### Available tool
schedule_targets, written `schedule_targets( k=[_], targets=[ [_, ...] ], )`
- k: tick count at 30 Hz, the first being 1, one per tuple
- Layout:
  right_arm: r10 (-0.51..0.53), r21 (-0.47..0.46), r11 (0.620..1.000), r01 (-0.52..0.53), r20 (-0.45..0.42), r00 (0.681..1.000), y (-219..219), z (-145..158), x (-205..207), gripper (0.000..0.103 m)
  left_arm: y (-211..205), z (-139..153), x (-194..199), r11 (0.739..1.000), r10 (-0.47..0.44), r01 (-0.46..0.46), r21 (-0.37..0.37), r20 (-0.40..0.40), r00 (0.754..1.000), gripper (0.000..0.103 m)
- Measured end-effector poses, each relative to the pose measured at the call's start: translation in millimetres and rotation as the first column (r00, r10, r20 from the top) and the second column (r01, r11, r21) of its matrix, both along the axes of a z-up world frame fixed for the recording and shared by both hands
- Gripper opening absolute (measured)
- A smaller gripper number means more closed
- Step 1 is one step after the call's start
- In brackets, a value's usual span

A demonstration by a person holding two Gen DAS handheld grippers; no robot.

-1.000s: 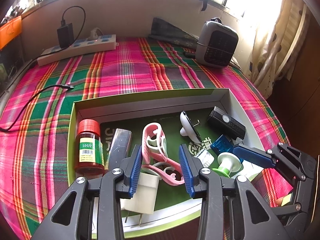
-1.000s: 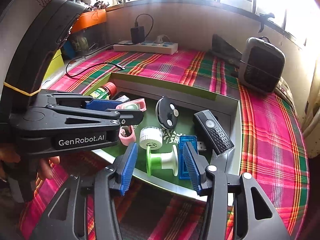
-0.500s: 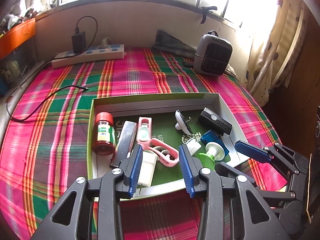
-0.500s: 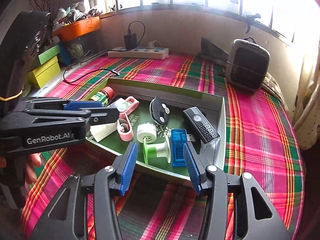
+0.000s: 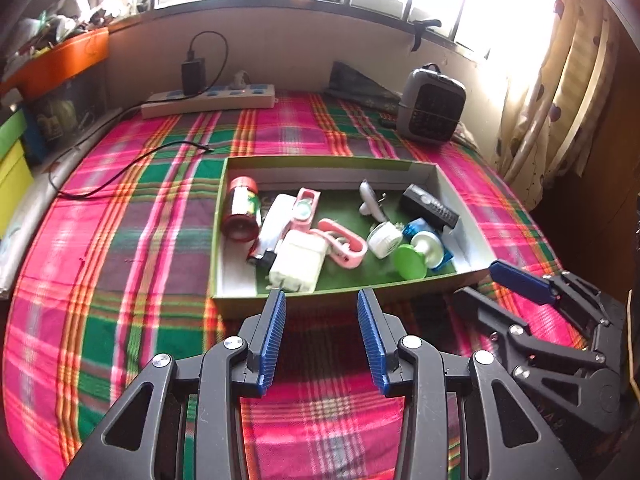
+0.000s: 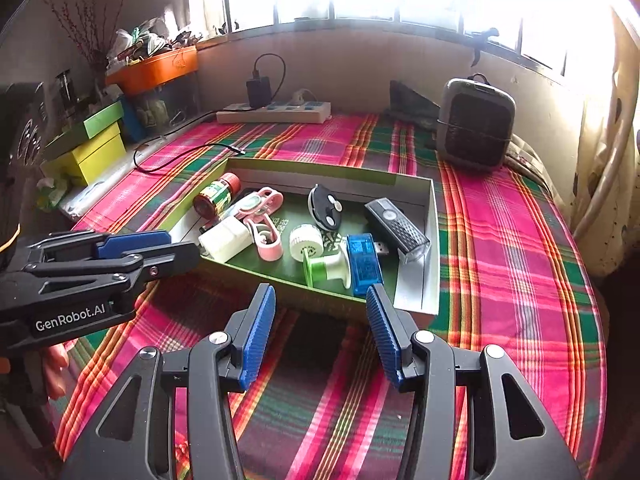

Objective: Organize rigid objects

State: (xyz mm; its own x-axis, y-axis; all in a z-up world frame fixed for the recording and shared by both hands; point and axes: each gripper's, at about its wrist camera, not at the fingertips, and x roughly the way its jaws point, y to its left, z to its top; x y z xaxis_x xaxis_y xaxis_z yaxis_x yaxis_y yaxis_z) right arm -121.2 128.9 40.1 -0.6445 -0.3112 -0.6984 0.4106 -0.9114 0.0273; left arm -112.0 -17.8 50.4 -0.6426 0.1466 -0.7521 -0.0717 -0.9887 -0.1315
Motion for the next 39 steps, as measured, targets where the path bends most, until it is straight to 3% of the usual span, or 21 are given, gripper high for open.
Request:
schedule_targets(
  k=[3, 6, 10, 12, 20, 29, 32, 34, 39],
  targets=[
    [-0.01, 0.001, 1.0, 0.01, 0.008, 1.0, 1.2, -4.0, 7.1, 0.049, -2.7, -5.6, 9.2, 1.0, 0.018, -0.018, 0.015, 0.012, 1.0, 0.037],
    [-0.024, 0.007, 1.0, 0.024, 0.022, 0.999, 0.9, -8.9, 12.4, 0.049, -1.0, -11.8, 17.9, 0.997, 0.056, -0.056, -0.06, 0.007, 0.998, 0.037],
    [-0.063, 0.013, 0.998, 0.063, 0.044, 0.997, 4.3, -16.1, 14.9, 0.049, -3.0, -20.2, 25.4, 0.997, 0.067, -0.066, -0.042, 0.029, 0.997, 0.037],
    [-0.086, 0.019, 0.996, 0.085, 0.053, 0.995, 6.5, -19.7, 14.5, 0.049, 0.9, -24.4, 29.4, 0.994, 0.076, -0.074, -0.081, 0.024, 0.997, 0.037],
    [-0.138, 0.061, 0.989, 0.132, 0.094, 0.986, 10.2, -33.3, 14.3, 0.049, 12.0, -40.6, 35.6, 0.991, 0.078, -0.071, -0.111, 0.053, 0.996, 0.037],
    [-0.184, 0.091, 0.981, 0.174, 0.119, 0.976, 18.7, -40.3, 12.8, 0.049, 23.6, -44.0, 38.7, 0.984, 0.097, -0.092, -0.153, 0.026, 0.995, 0.037],
    [-0.193, 0.096, 0.979, 0.182, 0.117, 0.974, 20.3, -40.8, 13.7, 0.056, 25.1, -44.7, 39.4, 0.982, 0.113, -0.11, -0.151, 0.016, 0.993, 0.039],
    [-0.201, 0.093, 0.977, 0.191, 0.119, 0.972, 21.8, -41.3, 14.0, 0.061, 25.6, -44.6, 38.6, 0.985, 0.108, -0.104, -0.14, 0.019, 0.994, 0.046],
    [-0.204, 0.086, 0.977, 0.195, 0.113, 0.973, 24.2, -42.4, 15.4, 0.064, 30.1, -45.0, 38.3, 0.983, 0.104, -0.1, -0.152, 0.018, 0.994, 0.049]
  ],
)
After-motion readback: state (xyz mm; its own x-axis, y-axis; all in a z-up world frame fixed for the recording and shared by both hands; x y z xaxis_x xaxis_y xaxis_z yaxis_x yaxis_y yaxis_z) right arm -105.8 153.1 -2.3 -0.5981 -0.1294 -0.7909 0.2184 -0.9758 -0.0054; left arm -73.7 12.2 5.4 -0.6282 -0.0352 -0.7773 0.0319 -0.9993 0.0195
